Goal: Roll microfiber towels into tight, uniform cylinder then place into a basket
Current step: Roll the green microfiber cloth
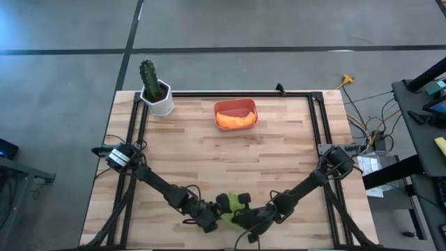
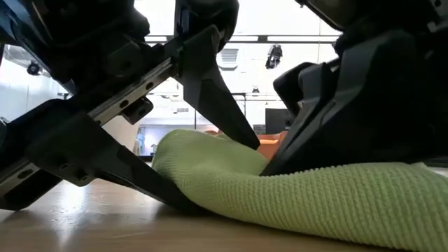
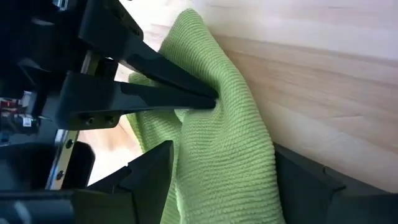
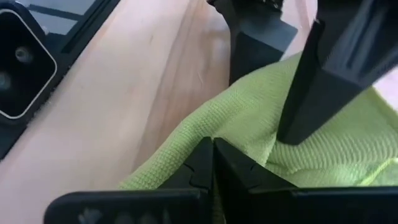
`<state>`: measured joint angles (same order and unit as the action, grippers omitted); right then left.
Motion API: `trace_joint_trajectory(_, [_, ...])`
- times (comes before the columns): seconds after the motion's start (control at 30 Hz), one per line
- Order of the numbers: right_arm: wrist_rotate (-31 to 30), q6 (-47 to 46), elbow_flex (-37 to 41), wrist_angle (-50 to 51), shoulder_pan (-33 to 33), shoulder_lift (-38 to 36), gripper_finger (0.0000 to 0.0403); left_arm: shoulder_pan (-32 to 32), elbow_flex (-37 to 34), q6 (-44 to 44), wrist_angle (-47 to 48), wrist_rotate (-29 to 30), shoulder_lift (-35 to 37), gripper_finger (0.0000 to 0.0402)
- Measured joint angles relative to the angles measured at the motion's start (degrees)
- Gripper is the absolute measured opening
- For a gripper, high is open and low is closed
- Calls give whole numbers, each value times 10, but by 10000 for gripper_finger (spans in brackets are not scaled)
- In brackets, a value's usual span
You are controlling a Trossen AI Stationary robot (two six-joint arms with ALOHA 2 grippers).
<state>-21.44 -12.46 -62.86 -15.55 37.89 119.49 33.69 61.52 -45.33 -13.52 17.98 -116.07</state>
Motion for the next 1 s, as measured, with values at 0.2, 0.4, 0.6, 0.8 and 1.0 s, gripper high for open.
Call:
trace_joint_trajectory(0.2, [-1,-29,17,-16,1,-1,9,1,-1,62,-1,3,-1,234])
trace_joint_trajectory(0.4, [-11,-18,24,-31,1,-10,9,-2,-17,78,-29,0,0,234])
trace_joint_trajectory(0.6, [-30,-9,41,-37,0,-36,9,-4,-27,79,-52,-2,-15,201])
trace_joint_trajectory(0.8, [-31,-12,57,-50,1,-56,9,-3,-2,78,-48,-5,-53,86])
trace_joint_trajectory(1.0, [-26,-27,65,-44,3,-58,9,-12,47,120,35,-68,-57,9])
